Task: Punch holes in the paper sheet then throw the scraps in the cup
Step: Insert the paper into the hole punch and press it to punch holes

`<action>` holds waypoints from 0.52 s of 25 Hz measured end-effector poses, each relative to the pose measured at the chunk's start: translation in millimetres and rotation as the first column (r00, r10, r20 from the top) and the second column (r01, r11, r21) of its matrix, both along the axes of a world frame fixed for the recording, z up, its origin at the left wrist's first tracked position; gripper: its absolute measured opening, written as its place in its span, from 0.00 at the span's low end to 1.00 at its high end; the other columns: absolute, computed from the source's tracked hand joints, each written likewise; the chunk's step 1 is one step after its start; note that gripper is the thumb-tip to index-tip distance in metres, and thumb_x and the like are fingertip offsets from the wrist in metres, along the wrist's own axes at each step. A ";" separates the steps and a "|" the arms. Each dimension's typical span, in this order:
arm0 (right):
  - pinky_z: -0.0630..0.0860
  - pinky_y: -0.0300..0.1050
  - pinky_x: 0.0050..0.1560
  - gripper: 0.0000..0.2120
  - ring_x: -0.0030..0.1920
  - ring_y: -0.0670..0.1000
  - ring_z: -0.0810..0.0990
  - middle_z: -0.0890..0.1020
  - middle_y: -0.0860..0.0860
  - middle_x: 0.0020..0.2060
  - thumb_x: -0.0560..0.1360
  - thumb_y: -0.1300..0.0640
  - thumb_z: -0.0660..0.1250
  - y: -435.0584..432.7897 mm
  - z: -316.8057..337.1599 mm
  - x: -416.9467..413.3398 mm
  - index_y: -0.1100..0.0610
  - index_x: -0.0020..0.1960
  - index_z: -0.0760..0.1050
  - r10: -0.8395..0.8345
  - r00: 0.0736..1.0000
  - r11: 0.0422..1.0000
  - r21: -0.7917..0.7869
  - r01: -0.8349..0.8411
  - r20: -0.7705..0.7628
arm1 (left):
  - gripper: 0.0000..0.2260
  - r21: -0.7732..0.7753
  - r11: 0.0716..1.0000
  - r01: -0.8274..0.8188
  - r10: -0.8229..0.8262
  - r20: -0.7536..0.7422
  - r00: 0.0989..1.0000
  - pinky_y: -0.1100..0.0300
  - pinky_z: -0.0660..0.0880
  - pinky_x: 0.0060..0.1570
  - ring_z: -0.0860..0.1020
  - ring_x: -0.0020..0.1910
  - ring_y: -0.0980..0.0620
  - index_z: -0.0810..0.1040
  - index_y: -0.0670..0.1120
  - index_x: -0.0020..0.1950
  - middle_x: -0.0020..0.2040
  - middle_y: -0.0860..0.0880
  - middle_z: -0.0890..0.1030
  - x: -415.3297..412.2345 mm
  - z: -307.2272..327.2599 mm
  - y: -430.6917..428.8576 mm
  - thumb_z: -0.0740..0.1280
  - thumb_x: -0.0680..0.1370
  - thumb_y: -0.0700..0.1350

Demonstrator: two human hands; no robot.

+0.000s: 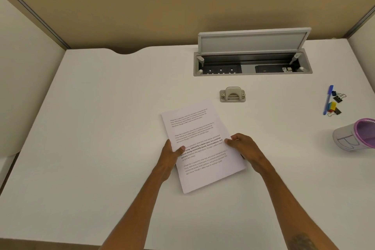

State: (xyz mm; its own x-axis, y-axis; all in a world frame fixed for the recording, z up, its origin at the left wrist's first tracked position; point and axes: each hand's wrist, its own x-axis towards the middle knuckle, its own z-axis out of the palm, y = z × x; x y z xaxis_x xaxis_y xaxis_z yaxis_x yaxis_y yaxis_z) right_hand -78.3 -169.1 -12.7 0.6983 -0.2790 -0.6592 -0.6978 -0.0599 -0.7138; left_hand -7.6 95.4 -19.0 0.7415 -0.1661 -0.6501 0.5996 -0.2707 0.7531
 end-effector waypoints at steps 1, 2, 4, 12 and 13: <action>0.72 0.46 0.42 0.13 0.41 0.52 0.81 0.86 0.52 0.44 0.73 0.49 0.73 1.4 -2.2 0.3 0.58 0.46 0.76 -0.029 1.000 0.999 0.035 0.029 0.008 | 0.20 -0.012 1.000 0.019 -0.019 0.000 1.000 0.42 0.74 0.67 0.78 0.65 0.46 0.69 0.46 0.72 0.68 0.47 0.78 0.2 -0.8 1.0 0.68 0.80 0.40; 0.74 0.48 0.43 0.12 0.43 0.54 0.83 0.86 0.54 0.48 0.73 0.52 0.73 3.3 -4.3 0.9 0.59 0.49 0.76 -0.047 0.999 0.997 0.057 0.046 0.017 | 0.20 -0.016 0.999 0.034 -0.034 0.001 0.999 0.42 0.74 0.66 0.78 0.65 0.46 0.69 0.46 0.72 0.68 0.48 0.78 0.4 -1.0 1.6 0.68 0.80 0.40; 0.80 0.56 0.52 0.07 0.51 0.60 0.84 0.85 0.57 0.53 0.76 0.57 0.71 10.2 -8.4 1.2 0.59 0.51 0.77 -0.062 0.997 0.996 0.060 0.059 0.045 | 0.20 -0.014 0.999 0.038 -0.038 0.007 0.999 0.43 0.75 0.65 0.79 0.64 0.46 0.69 0.46 0.72 0.68 0.48 0.78 0.1 -0.5 1.0 0.67 0.81 0.41; 0.77 0.47 0.52 0.08 0.55 0.55 0.83 0.85 0.52 0.56 0.79 0.59 0.67 30.7 -13.4 -7.0 0.57 0.57 0.78 -0.102 0.991 0.994 -0.017 0.104 0.088 | 0.19 0.057 0.998 -0.026 0.018 0.142 0.990 0.48 0.73 0.69 0.77 0.66 0.47 0.68 0.44 0.75 0.69 0.48 0.77 -1.5 -6.9 -4.2 0.62 0.83 0.42; 0.77 0.47 0.51 0.07 0.54 0.55 0.84 0.85 0.53 0.55 0.78 0.59 0.68 28.2 -12.5 -4.7 0.57 0.56 0.78 -0.123 0.990 0.992 0.023 0.122 0.069 | 0.19 0.021 0.999 -0.026 0.023 0.134 0.991 0.48 0.74 0.68 0.78 0.65 0.48 0.69 0.45 0.74 0.68 0.48 0.78 0.0 -6.9 -1.2 0.63 0.83 0.41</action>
State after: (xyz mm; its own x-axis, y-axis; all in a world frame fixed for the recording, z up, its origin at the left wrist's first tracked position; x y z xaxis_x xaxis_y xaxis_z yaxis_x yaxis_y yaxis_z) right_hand -83.0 -140.9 -25.2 0.7044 -0.3533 -0.6157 -0.6472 0.0366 -0.7614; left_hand -7.6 94.2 -25.9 0.8254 -0.1333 -0.5486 0.5009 -0.2753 0.8205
